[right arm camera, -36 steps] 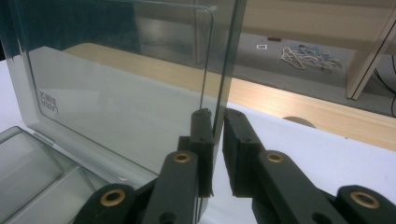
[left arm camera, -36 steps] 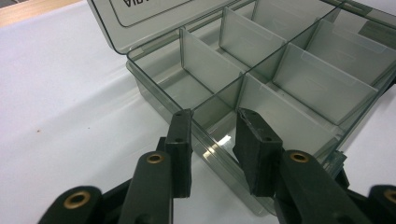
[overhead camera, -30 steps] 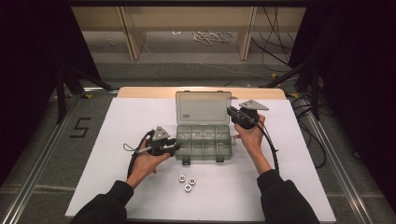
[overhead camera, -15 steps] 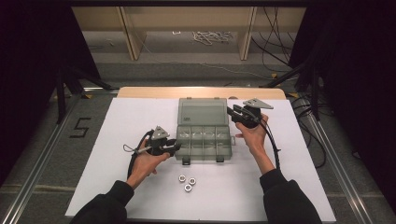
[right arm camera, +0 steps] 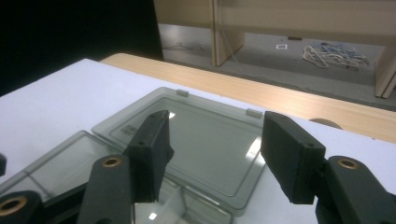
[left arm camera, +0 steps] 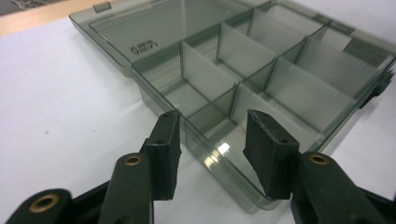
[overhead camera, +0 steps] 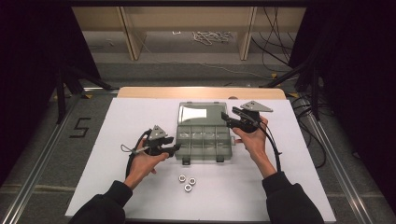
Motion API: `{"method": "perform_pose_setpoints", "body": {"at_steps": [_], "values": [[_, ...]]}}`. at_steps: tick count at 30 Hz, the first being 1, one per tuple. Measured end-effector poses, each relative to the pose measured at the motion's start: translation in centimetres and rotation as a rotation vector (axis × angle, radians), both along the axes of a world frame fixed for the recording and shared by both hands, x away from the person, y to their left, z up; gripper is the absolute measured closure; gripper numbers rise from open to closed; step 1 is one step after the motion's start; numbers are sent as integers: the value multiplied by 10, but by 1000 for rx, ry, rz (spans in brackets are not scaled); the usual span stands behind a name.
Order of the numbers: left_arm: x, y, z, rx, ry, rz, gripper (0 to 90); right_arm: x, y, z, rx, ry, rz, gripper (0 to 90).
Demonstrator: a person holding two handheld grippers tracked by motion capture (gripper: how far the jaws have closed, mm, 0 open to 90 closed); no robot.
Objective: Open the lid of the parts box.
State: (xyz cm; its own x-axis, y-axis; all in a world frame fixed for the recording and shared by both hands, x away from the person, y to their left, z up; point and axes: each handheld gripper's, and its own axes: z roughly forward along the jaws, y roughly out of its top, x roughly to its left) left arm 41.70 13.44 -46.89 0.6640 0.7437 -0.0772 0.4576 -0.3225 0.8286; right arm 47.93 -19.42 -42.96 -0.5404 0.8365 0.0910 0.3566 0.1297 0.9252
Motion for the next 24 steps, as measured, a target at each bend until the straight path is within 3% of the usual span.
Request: {"method": "perform_pose_setpoints", "body": {"at_steps": [3,6,11,18,19,20,21,24], "values": [[-3,5,13,-61,-21,-13,530,-7,4,4,21,4,6,394],[-6,8,19,-69,-33,-29,503,-12,6,7,15,-5,11,373],[-15,12,26,-55,-39,-63,424,-32,7,16,-26,-59,28,336],[-31,7,31,21,-18,-141,395,-56,4,18,-2,-85,52,330],[-37,4,31,58,-5,-178,390,-61,3,19,0,-82,51,329],[-37,4,31,58,-5,-178,385,-61,3,19,0,-82,51,329],[-43,0,30,94,1,-202,375,-68,2,20,9,-86,59,315],[-47,-3,28,116,-1,-219,367,-74,0,21,13,-85,57,312]]}}
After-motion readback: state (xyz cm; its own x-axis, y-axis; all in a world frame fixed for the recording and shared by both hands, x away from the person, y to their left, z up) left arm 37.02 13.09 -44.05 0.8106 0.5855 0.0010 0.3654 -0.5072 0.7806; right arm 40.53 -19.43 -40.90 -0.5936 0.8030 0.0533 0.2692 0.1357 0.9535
